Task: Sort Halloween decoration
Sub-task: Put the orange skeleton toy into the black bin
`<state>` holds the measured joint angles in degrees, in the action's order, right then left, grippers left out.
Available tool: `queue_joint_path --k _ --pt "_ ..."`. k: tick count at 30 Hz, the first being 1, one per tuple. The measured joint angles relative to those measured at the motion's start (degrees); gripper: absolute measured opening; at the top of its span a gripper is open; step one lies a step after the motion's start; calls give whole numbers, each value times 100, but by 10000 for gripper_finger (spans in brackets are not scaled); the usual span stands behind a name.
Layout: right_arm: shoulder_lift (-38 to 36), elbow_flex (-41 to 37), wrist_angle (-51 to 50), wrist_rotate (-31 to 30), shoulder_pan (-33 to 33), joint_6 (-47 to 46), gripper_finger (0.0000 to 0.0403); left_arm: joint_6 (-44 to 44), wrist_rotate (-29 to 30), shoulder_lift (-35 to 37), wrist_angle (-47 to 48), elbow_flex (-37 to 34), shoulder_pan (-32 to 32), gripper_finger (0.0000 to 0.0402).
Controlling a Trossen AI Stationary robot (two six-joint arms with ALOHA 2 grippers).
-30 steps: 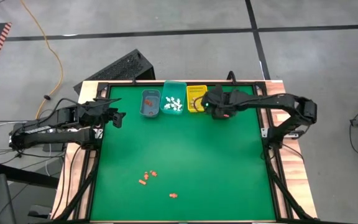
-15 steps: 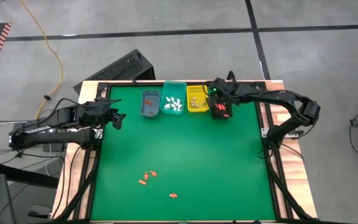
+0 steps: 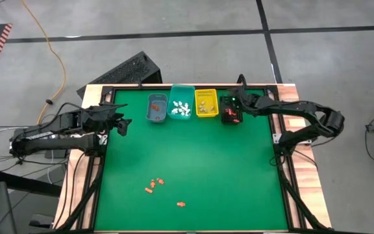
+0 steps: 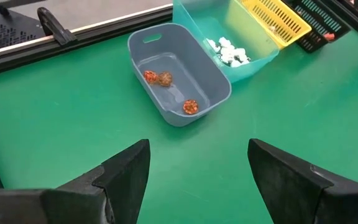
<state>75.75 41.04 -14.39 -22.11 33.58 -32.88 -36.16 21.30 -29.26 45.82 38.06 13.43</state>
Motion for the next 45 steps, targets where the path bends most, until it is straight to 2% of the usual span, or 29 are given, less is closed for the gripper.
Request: queue_joint_path --k 13,15,21,24,29,38,41,45 --pt "-158 -64 37 171 -22 -60 161 -2 -37 2 -1 -1 0 261" --pt "-158 -64 173 409 -71 67 172 -2 -57 2 -2 0 0 261" --pt "-155 -66 1595 1910 -759 681 181 -2 -63 2 -2 0 0 261" --pt "-151 -66 2356 2061 -1448 923 176 -32 -61 2 -2 0 0 261" --pt "-145 -66 3084 1354 -2622 1060 168 -40 -61 2 -6 -1 0 261" --pt "-143 -66 3153 -360 -4282 1048 164 -46 -57 2 -20 0 0 261" --pt "-143 -66 3172 -649 -4630 1016 164 -46 -57 2 -24 -2 0 261" --pt "-140 -66 3172 -654 -4929 660 164 -39 -57 2 -24 -1 0 261"
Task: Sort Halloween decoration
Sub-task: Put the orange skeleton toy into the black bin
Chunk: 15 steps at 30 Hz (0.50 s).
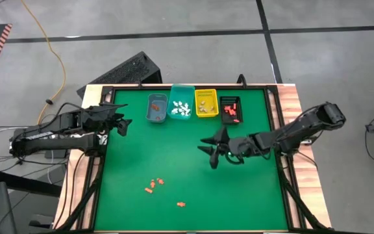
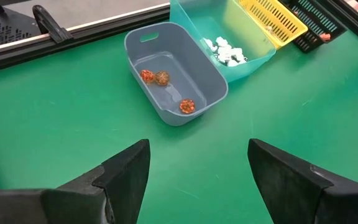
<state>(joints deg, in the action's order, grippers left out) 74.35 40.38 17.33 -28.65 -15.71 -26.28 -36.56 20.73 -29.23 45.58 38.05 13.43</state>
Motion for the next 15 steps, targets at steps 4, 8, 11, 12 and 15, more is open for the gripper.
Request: queue_joint_path --k 4,8,11,12,15 --pt "2 0 135 -207 -236 -312 164 15 0 0 0 1 0 261" --pt "200 173 263 -603 -402 -366 164 172 -114 0 -3 0 0 261" --pt "759 647 243 -727 -433 -218 164 329 -368 2 -4 1 0 261" --pt "989 862 280 -720 -416 -135 164 371 -479 2 -9 -1 0 261" --pt "1698 1546 219 -586 -398 222 164 404 -700 4 -2 1 -2 261"
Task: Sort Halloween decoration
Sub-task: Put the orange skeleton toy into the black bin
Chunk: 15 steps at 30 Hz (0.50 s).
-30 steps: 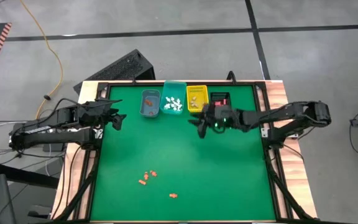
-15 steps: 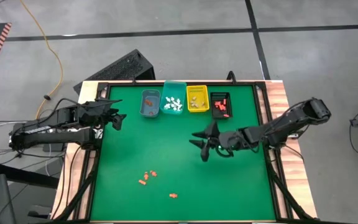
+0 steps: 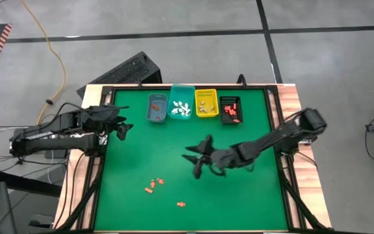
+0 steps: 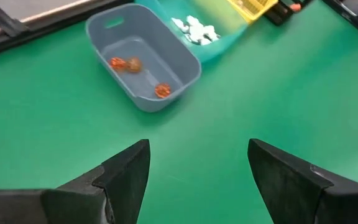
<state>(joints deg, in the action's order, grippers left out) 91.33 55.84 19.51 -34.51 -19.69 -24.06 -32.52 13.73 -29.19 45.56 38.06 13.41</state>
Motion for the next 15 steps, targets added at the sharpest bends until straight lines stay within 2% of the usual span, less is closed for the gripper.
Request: queue_joint_path --k 5,15 --pt "956 1106 -349 -2 -11 227 164 142 -328 9 0 -1 0 261" --pt "2790 3037 -678 36 -111 157 164 563 -477 11 0 -2 0 261"
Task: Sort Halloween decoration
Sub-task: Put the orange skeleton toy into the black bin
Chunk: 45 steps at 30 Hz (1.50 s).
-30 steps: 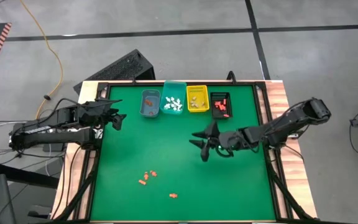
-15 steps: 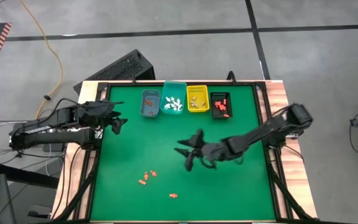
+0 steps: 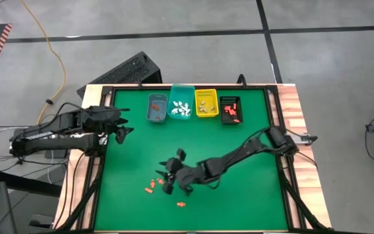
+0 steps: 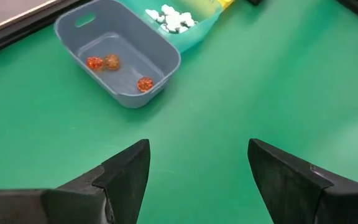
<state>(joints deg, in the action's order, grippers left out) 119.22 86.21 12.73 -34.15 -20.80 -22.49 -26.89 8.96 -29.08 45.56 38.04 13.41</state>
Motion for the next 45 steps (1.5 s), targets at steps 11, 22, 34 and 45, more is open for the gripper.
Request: queue_joint_path --k 11,22,34,45 --pt "840 1001 -1332 -212 -243 -952 164 288 -123 0 2 0 0 261" --pt "1065 997 -1467 -352 -285 -1312 164 384 -262 -1 4 0 0 261" --pt "1416 1030 -792 -489 -205 -1331 164 452 -273 0 6 0 0 261" --pt "1855 1177 -642 -604 -294 -1652 164 626 -276 -2 13 0 0 261"
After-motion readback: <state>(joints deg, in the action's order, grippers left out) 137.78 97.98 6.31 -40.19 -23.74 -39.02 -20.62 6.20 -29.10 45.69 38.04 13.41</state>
